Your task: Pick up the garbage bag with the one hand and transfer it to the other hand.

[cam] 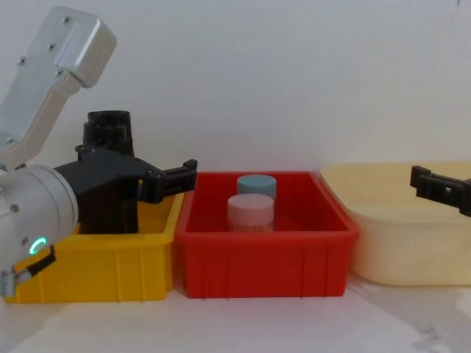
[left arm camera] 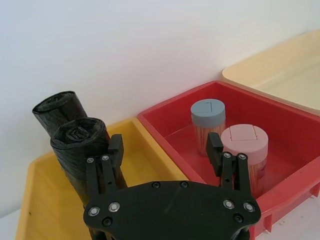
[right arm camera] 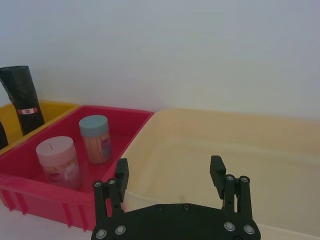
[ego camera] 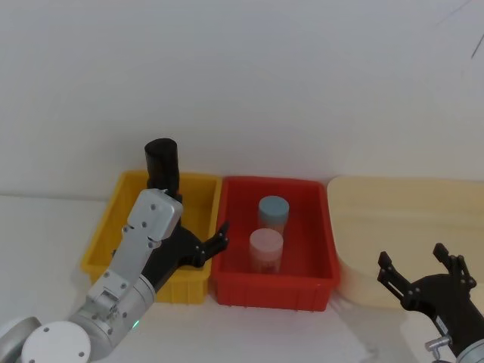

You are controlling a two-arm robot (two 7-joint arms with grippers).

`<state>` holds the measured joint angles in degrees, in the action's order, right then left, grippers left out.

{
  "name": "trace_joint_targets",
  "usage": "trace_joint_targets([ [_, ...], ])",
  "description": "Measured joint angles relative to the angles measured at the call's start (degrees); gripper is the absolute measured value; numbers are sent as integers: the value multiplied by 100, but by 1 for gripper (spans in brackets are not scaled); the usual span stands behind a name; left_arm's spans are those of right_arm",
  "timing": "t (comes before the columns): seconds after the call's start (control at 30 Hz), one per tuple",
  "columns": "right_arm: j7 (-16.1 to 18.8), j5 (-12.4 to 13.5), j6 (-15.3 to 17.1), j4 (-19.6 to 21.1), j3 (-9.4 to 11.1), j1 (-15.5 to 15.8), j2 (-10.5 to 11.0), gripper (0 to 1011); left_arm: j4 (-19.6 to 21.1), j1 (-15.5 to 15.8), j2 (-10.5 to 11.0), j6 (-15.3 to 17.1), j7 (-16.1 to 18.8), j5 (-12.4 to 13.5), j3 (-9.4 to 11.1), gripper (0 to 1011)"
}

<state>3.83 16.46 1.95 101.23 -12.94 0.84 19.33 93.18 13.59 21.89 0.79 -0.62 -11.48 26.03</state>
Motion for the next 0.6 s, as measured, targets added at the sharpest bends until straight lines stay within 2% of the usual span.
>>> trace_joint_targets([
  [0.6, 0, 0, 0, 0, 0, 0, 0, 1001, 0, 0, 0, 0, 0, 0, 0, 1002],
])
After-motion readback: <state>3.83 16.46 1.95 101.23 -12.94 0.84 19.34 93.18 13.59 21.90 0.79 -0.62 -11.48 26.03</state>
